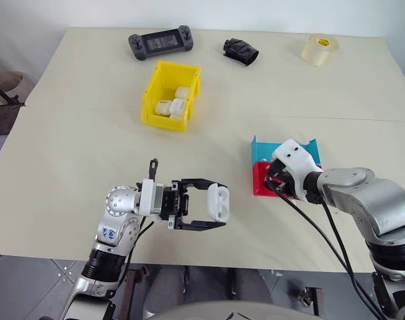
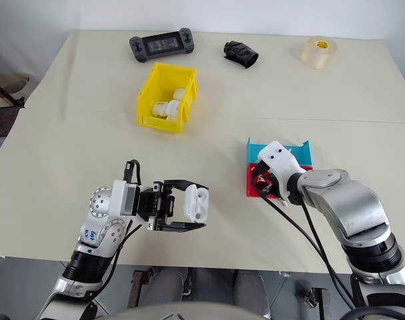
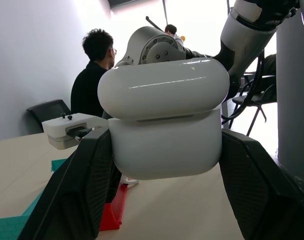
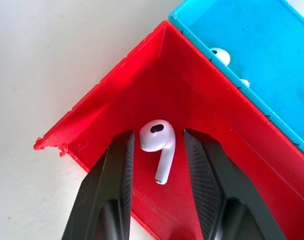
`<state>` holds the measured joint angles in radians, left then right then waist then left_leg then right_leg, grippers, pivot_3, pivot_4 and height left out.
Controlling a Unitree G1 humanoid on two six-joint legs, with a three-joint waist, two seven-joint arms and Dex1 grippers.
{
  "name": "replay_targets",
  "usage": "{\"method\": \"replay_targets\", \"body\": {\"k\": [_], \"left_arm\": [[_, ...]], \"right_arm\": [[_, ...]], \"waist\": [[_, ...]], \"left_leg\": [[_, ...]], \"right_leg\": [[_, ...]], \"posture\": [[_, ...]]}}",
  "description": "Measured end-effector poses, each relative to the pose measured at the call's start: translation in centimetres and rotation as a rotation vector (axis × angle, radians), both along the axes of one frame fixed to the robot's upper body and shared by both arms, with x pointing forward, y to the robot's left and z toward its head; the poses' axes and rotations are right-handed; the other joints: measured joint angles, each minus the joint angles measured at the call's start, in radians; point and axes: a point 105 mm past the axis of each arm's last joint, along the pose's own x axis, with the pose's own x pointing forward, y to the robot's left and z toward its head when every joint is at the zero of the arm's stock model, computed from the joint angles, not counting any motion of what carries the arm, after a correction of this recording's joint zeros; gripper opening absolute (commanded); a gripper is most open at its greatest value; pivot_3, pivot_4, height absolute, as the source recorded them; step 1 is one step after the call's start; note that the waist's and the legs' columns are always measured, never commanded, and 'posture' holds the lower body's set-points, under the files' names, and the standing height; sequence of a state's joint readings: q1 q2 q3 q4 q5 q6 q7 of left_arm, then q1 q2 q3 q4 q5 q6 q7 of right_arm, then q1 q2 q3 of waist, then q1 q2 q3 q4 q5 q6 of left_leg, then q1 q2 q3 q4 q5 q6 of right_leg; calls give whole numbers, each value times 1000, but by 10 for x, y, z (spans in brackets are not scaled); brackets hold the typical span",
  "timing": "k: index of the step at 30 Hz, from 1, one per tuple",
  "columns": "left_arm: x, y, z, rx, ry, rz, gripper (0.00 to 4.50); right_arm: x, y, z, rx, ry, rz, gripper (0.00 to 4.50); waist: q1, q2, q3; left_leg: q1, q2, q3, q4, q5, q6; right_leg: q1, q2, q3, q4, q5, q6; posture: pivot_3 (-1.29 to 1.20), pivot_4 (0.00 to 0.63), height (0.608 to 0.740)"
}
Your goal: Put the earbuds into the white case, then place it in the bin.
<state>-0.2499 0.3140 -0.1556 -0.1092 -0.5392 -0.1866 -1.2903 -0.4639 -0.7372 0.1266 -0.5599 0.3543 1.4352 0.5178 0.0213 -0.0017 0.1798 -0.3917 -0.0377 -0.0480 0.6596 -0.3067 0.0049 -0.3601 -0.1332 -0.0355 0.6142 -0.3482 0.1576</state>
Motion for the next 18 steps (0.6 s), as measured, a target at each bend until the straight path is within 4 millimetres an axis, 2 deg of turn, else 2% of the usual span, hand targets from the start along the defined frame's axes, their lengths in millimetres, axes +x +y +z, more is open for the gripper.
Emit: {"method": "replay_targets", "body": {"k": [3,5,8,18], "left_arm": [[0,0,0,0,0,-1,2832],[0,0,0,1,0,-1,2832],[0,0,0,1,-1,-1,2832],[0,0,2,6,-12,-9,2832]], "right_arm": [[0,1,0,0,-6,3,1597],[1,1,0,1,-12,7,1243],[0,5,-1,6,-20,22,478],[-3,0,-2,19,-31,21,475]], "waist": [[0,0,0],[0,0,0],[0,0,0],[1,0,0]], "left_leg": [[0,0,0,0,0,0],[0,0,0,0,0,0],[0,0,0,0,0,0],[0,0,0,0,0,0]], "right_leg": [[0,0,0,0,0,0],[0,0,0,0,0,0],[0,0,0,0,0,0],[0,0,0,-1,0,0]], "posture": [[0,150,740],[0,150,740],[0,150,740],[0,150,740]]}}
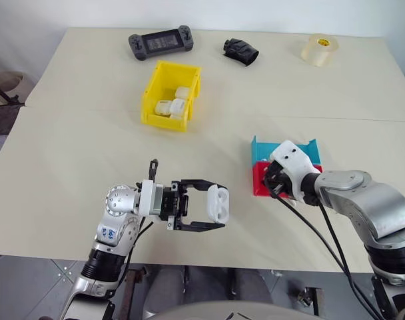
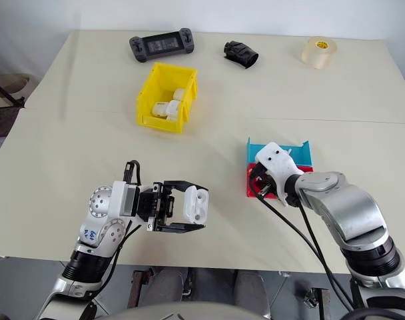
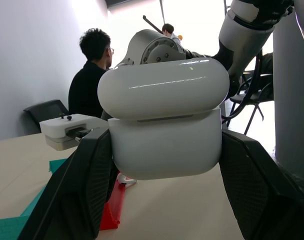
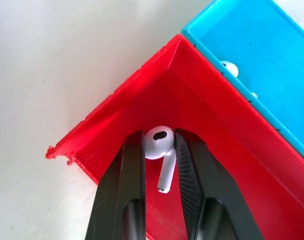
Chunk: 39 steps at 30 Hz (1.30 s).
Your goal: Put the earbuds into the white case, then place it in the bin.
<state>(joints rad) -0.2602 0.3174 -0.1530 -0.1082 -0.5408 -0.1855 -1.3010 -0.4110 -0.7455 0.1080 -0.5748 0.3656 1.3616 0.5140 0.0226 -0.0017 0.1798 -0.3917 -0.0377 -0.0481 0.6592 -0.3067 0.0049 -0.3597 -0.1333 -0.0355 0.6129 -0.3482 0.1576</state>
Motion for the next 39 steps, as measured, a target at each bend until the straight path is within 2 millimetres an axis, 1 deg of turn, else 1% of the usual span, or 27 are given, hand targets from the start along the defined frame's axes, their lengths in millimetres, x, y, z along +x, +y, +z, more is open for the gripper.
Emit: {"method": "replay_targets", "body": {"k": [3,5,8,10,11,12,14,15,18,21,23,25,29,32,34,39], "left_arm": [[1,1,2,-4,-1,2,2832],[2,2,2,-3,5,0,2832],[4,2,6,-11,18,-15,2832],[5,0,10,-18,18,-31,2832],[6,0,11,-23,20,-37,2832],[6,-2,13,-29,26,-44,2832],[11,-6,15,-50,54,-55,2832],[12,-8,16,-54,63,-62,2832],[13,-12,22,-65,69,-85,2832],[14,-14,25,-74,82,-105,2832],[18,-15,24,-73,99,-114,2832],[18,-16,26,-68,100,-126,2832],[18,-18,27,-70,118,-145,2832],[23,-23,36,-92,149,-162,2832],[25,-26,40,-101,150,-173,2832],[27,-27,43,-105,184,-183,2832]], "right_arm": [[-4,-6,3,50,-6,3,475],[-7,-12,15,137,-55,25,475],[-18,-21,42,291,-183,83,475],[-28,-23,49,354,-223,122,475],[-32,-23,50,386,-236,140,475],[-38,-23,54,462,-269,160,475],[-49,-20,71,673,-379,202,475],[-53,-19,79,741,-411,221,475],[-63,-14,98,865,-506,258,475],[-68,-6,110,998,-609,261,475],[-72,5,111,1075,-619,273,475],[-75,15,110,1114,-619,290,475],[-77,24,117,1165,-673,304,475],[-77,36,114,1219,-689,307,475],[-78,46,109,1221,-690,318,475],[-80,67,95,1134,-729,392,475]], "waist": [[2,0,0],[3,0,0],[4,0,0],[3,0,0],[1,0,0],[2,0,0],[1,0,1],[-2,1,1],[-2,1,1],[-1,1,1],[-1,2,1],[-1,2,1],[-1,2,1],[0,2,1],[-2,2,1],[-7,2,1]], "left_leg": [[-1,0,0,0,0,0],[-2,-1,-1,0,0,0],[-2,0,-2,-1,0,0],[-1,0,-2,-1,0,1],[0,0,-1,-1,0,1],[0,0,-2,-2,0,1],[1,0,-1,-2,1,0],[1,0,0,-2,1,1],[2,1,-1,-2,1,0],[2,1,-1,-2,1,0],[2,0,-1,-2,1,0],[2,0,-1,-3,1,0],[2,0,-1,-3,1,0],[2,0,-2,-3,2,-1],[2,-1,-2,-3,2,-1],[2,-1,-1,-4,2,-1]], "right_leg": [[0,0,0,-1,0,0],[0,0,-1,-2,0,0],[1,0,-3,-2,0,1],[1,1,-3,-1,0,1],[2,1,-3,-1,0,1],[2,1,-3,-1,0,1],[3,1,-3,-1,0,1],[3,1,-2,0,0,1],[2,1,-2,1,0,1],[2,1,-2,1,0,1],[2,1,-2,2,0,1],[2,1,-1,5,0,1],[1,1,-1,6,0,1],[1,2,-1,7,0,1],[1,1,-1,7,0,1],[0,2,-1,8,0,1]], "posture": [[0,150,740],[0,150,740],[0,150,740],[0,150,740],[0,150,740],[0,150,740],[0,150,740],[0,150,740],[0,150,740],[0,150,740],[0,150,740],[0,150,740],[0,150,740],[0,150,740],[0,150,740],[0,150,740]]}}
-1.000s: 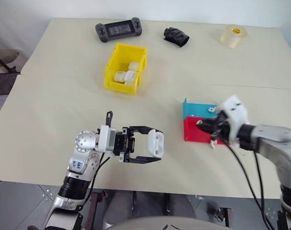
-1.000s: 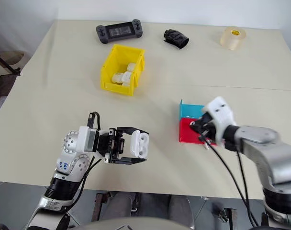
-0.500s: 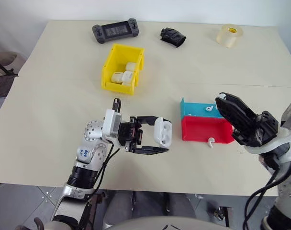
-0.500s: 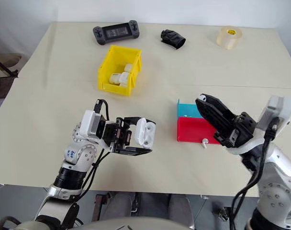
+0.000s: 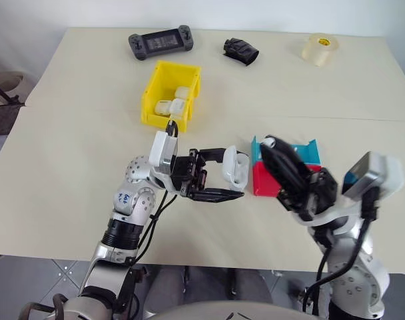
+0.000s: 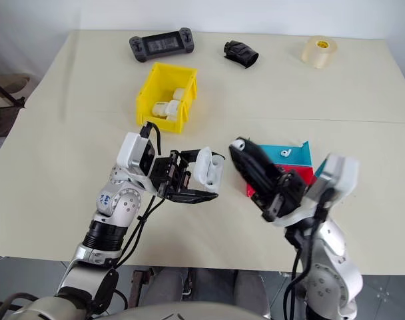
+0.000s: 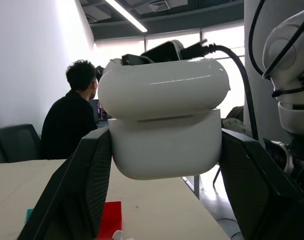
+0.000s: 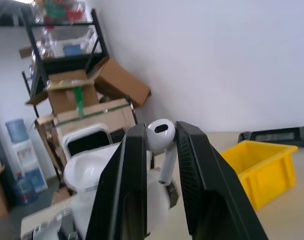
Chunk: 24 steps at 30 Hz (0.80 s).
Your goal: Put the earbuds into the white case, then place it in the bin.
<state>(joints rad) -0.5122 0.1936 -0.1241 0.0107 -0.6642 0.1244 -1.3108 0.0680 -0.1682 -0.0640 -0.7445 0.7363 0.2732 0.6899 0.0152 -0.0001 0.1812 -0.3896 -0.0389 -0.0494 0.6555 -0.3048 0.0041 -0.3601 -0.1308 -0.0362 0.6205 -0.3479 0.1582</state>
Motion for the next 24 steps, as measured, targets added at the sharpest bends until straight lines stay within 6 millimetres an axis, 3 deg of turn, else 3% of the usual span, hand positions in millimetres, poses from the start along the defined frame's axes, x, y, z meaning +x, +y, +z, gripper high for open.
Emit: {"method": "replay_targets", "body": {"k": [10,24], "left_arm": [[3,6,1,2,49,-3,2832],[1,5,-1,28,73,-28,2832]], "right_arm": [[4,9,-5,-22,-93,-32,475],[5,9,6,27,-138,8,475]], "waist": [[-4,0,0],[-4,0,0]], "left_leg": [[0,1,0,0,0,0],[0,1,-1,0,0,-1]], "right_leg": [[0,0,0,0,0,0],[0,0,0,0,0,0]], "posture": [[0,150,740],[0,150,740]]}}
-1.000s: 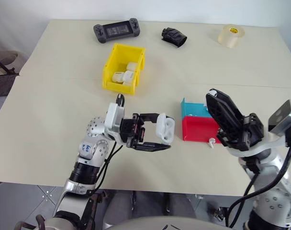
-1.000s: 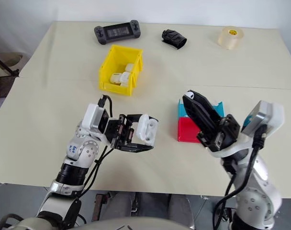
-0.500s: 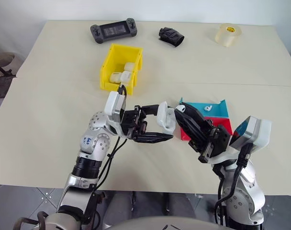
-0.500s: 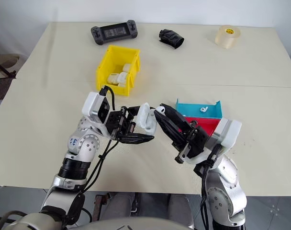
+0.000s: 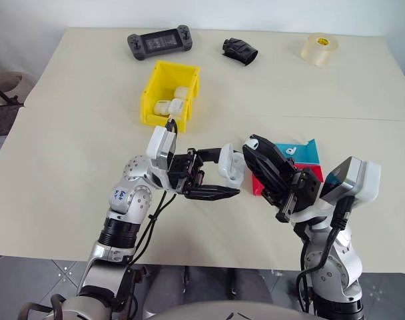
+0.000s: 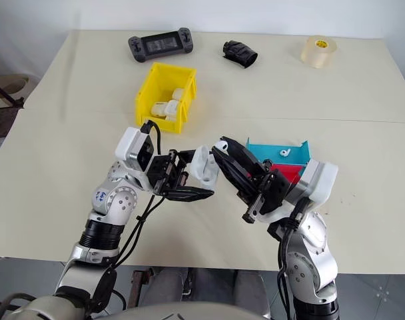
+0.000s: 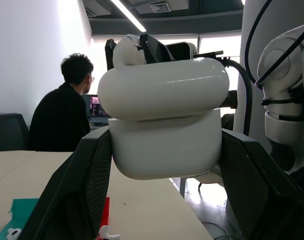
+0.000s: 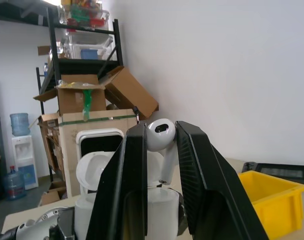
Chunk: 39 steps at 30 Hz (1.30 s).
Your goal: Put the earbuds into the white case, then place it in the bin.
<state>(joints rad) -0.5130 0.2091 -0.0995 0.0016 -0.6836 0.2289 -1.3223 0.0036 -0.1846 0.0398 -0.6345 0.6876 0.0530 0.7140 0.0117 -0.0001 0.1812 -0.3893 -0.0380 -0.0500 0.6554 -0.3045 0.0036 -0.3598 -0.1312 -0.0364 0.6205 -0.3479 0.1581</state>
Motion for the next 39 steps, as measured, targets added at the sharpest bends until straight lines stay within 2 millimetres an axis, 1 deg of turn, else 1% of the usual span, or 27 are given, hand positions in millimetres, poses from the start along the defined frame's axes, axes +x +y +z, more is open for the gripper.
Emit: {"method": "replay_targets", "body": {"k": [3,7,18,22,31,39], "left_arm": [[0,0,0,2,1,-3,2832],[0,-3,6,4,-18,-16,2832],[-3,-3,5,9,-27,-44,2832],[-4,-3,4,11,-31,-54,2832],[-5,-3,2,28,-34,-66,2832],[-4,-3,0,32,-38,-65,2832]], "right_arm": [[-1,1,0,6,4,12,475],[-1,4,-3,7,18,29,475],[1,2,-5,-1,18,42,475],[2,3,-4,-18,17,65,475],[2,5,-6,-115,31,129,475],[2,7,-6,-141,42,162,475]], "waist": [[0,0,0],[0,0,0],[0,0,0],[0,0,0],[0,0,0],[0,0,0]], "left_leg": [[0,0,0,0,0,0],[0,0,0,0,0,0],[0,0,0,0,0,0],[0,0,0,0,0,0],[0,0,0,1,0,0],[0,0,0,1,0,0]], "right_leg": [[0,0,0,0,0,0],[0,0,0,0,0,0],[0,0,0,0,0,0],[0,0,0,0,0,0],[0,0,0,0,0,0],[0,0,0,0,0,0]], "posture": [[0,150,740],[0,150,740],[0,150,740],[0,150,740],[0,150,740],[0,150,740]]}}
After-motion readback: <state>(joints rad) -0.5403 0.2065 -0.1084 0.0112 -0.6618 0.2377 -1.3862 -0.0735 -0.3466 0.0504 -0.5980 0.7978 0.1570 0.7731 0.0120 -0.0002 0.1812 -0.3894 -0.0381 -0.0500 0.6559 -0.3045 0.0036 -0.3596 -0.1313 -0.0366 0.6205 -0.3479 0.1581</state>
